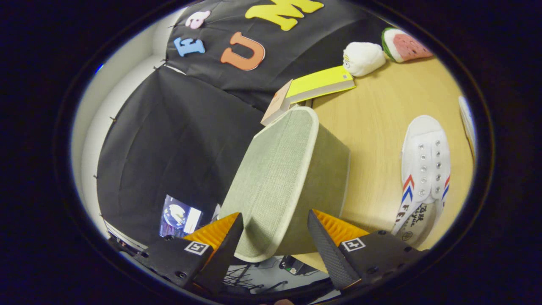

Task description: Open the storage box then place both shoes into the box .Put the left shoe in first, then the right shoe, with the right side of both shoes facing outward in a uniform manner.

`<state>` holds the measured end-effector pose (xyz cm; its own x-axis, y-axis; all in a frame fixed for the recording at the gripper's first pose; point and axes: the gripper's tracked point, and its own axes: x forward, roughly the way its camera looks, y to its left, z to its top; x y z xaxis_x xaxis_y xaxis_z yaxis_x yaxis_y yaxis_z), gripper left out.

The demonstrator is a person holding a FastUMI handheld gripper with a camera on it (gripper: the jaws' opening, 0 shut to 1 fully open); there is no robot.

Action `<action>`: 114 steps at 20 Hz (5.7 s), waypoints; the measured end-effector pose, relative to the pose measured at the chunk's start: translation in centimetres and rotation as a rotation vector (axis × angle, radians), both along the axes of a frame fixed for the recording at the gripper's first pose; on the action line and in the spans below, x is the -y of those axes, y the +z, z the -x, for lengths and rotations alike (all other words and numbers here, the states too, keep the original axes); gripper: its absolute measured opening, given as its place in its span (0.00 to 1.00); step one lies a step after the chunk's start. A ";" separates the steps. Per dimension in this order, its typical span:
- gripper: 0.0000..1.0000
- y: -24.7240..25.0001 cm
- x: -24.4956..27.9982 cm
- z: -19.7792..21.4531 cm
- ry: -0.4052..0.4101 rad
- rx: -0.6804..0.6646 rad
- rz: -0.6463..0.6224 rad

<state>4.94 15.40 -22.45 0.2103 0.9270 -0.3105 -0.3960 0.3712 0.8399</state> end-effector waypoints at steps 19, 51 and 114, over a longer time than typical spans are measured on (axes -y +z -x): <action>0.06 14.0 -1.5 -0.4 -0.071 0.358 0.173; 0.95 23.7 -4.0 0.1 -0.472 0.789 0.536; 0.06 8.6 -10.0 0.3 -0.191 -0.161 0.572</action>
